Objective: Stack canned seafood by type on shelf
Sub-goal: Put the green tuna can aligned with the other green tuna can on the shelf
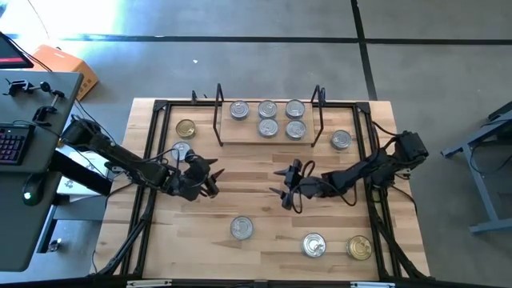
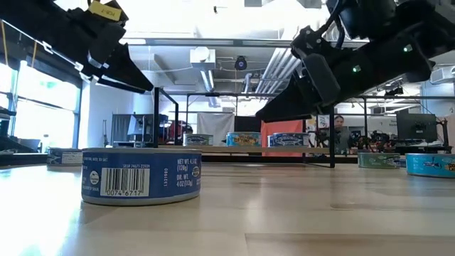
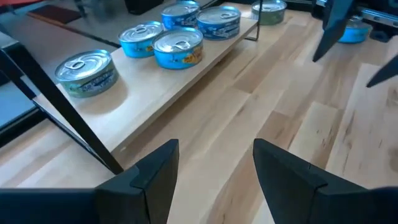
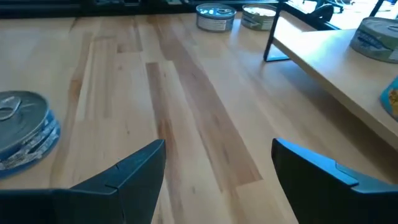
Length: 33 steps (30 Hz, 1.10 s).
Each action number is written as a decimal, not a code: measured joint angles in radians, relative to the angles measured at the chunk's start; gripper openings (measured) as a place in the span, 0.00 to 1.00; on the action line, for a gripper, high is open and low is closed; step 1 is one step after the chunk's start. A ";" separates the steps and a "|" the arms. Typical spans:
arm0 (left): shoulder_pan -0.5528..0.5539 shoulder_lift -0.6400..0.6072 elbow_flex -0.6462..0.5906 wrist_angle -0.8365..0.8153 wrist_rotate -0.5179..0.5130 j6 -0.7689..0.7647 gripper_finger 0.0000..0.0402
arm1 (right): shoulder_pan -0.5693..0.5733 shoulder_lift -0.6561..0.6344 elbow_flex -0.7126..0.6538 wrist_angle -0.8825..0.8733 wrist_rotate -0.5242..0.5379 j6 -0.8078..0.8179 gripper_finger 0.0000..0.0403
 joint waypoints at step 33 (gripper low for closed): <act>0.021 0.000 0.000 0.022 0.007 0.022 0.49 | 0.432 -0.213 0.486 -1.647 -0.441 0.894 0.55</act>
